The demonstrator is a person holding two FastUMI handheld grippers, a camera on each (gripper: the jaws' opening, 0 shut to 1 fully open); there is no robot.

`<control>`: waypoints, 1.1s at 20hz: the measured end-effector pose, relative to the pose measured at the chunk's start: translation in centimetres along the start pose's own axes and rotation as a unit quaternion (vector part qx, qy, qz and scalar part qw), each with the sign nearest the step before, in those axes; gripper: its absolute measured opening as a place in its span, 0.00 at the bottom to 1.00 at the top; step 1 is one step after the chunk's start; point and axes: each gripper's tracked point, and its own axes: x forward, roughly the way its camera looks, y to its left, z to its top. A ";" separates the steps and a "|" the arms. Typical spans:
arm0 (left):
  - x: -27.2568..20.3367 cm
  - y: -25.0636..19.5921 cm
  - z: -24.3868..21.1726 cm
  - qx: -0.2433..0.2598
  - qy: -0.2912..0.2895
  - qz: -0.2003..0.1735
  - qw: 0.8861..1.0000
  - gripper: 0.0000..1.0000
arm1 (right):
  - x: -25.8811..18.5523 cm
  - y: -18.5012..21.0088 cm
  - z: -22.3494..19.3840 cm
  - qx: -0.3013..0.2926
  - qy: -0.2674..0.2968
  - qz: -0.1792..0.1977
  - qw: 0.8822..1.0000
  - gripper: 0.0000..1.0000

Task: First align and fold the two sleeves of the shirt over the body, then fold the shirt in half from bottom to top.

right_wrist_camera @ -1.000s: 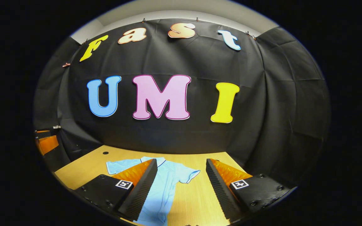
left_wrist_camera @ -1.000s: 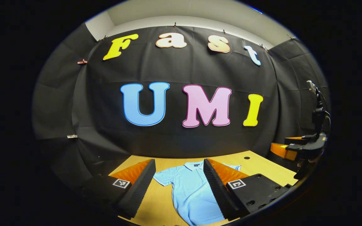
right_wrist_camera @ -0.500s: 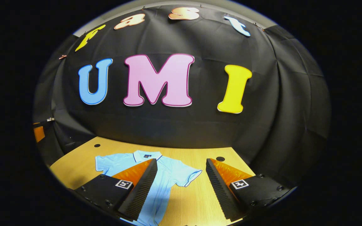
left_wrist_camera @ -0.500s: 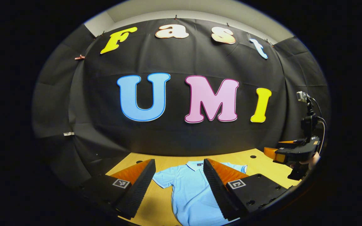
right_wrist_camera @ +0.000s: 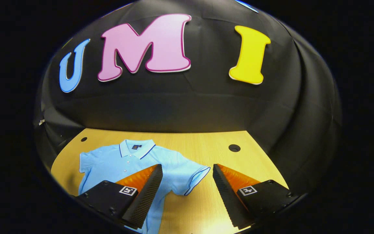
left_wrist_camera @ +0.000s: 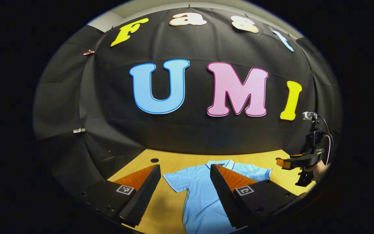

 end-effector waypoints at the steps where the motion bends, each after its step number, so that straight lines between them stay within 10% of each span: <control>1: 0.3 0.0 -0.2 -0.003 0.006 0.003 1.000 0.97 | 1.2 -0.4 -0.6 0.005 0.010 -0.004 1.000 0.97; 20: 2.2 -0.6 -3.3 -0.009 0.048 0.031 0.998 0.97 | 13.9 -4.5 -10.8 0.051 0.154 -0.066 0.985 0.97; 22: 1.9 -0.3 -3.2 -0.012 0.048 0.033 0.998 0.97 | 14.2 -4.5 -10.6 0.054 0.154 -0.066 0.984 0.83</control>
